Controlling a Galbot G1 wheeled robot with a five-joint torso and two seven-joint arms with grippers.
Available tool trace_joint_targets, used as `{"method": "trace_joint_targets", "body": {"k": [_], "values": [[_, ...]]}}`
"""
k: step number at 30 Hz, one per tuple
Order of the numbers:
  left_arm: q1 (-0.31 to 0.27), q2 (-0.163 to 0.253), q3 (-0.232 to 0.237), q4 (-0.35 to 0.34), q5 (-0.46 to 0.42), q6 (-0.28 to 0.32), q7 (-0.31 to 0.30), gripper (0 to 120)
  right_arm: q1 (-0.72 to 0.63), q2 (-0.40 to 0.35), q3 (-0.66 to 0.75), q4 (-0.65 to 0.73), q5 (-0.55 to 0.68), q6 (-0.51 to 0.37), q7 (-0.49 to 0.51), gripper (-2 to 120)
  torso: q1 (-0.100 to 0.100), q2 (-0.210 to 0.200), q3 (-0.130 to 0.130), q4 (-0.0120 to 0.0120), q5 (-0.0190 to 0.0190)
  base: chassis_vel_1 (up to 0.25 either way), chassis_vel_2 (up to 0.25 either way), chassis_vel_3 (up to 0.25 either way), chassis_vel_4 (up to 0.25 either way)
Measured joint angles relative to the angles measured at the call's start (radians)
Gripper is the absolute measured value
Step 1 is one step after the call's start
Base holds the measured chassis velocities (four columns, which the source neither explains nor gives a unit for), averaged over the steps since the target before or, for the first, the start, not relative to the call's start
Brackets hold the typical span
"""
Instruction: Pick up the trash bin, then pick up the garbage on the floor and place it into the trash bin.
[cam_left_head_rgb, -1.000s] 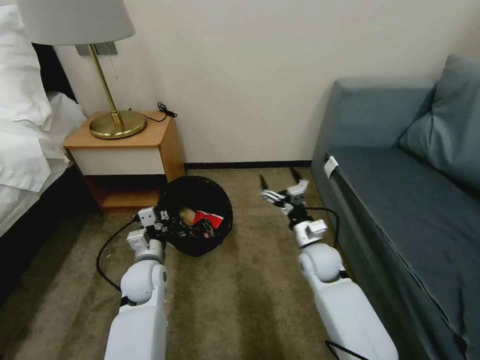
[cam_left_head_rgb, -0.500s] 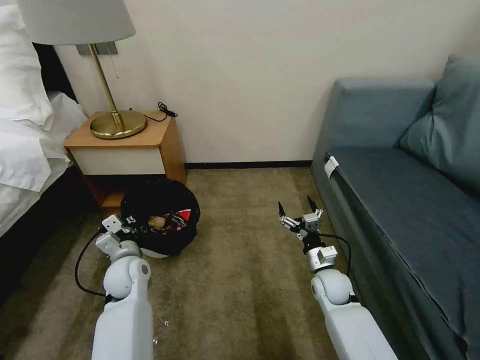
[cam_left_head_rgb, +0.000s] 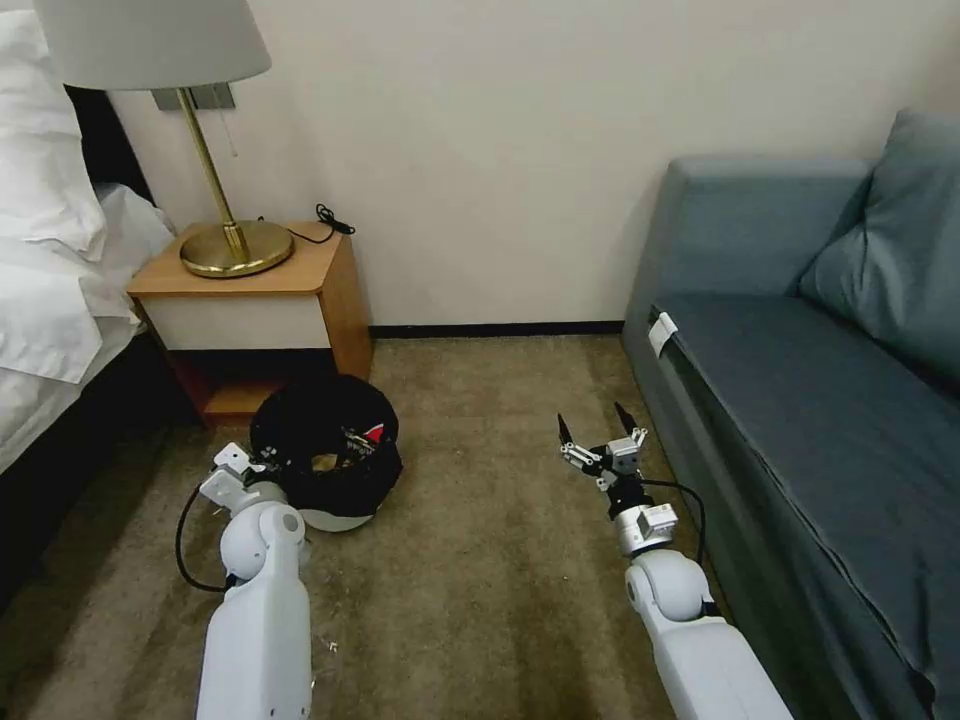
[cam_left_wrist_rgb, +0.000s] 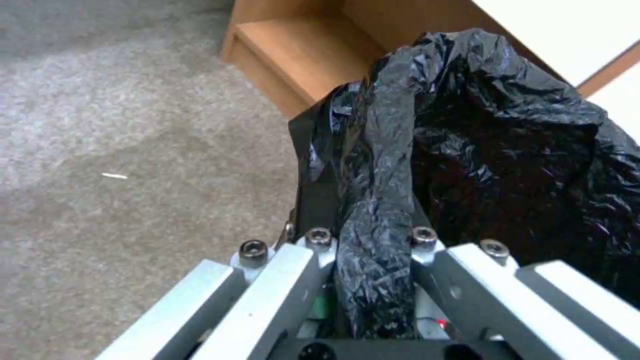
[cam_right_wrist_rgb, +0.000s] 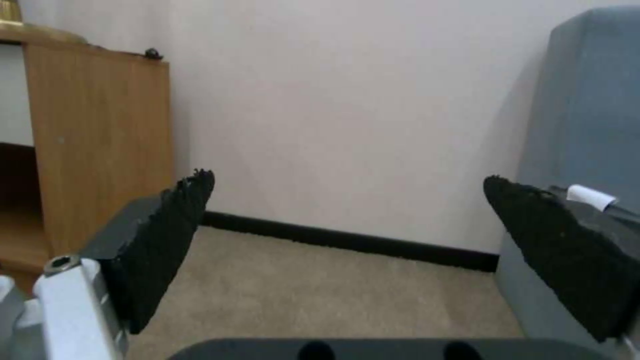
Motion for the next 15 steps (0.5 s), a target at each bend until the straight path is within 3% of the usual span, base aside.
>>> {"method": "trace_joint_targets", "body": {"k": [9,11,13,15], "values": [[0.002,0.006,-0.013,0.005,0.009,-0.005,0.021,4,-0.005,0.010,-0.005,-0.008,-0.007,0.006,-0.002,100,0.000,0.000,0.000,0.0000,0.0000,0.000,0.000,0.000,0.000],[0.005,0.007,-0.015,0.005,0.015,-0.005,0.024,10,-0.005,0.011,-0.005,-0.010,-0.009,0.007,-0.002,100,0.000,0.000,0.000,0.0000,0.0000,0.000,0.000,0.000,0.000],[0.009,0.007,-0.017,0.005,0.017,-0.005,0.025,22,-0.005,0.012,-0.008,-0.014,-0.015,0.008,-0.002,100,0.000,0.000,0.000,0.0000,0.0000,0.000,0.000,0.000,0.000],[0.009,0.007,-0.018,0.005,0.018,-0.005,0.025,24,-0.005,0.012,-0.008,-0.015,-0.016,0.008,-0.002,100,0.000,0.000,0.000,0.0000,0.0000,0.000,0.000,0.000,0.000]]}}
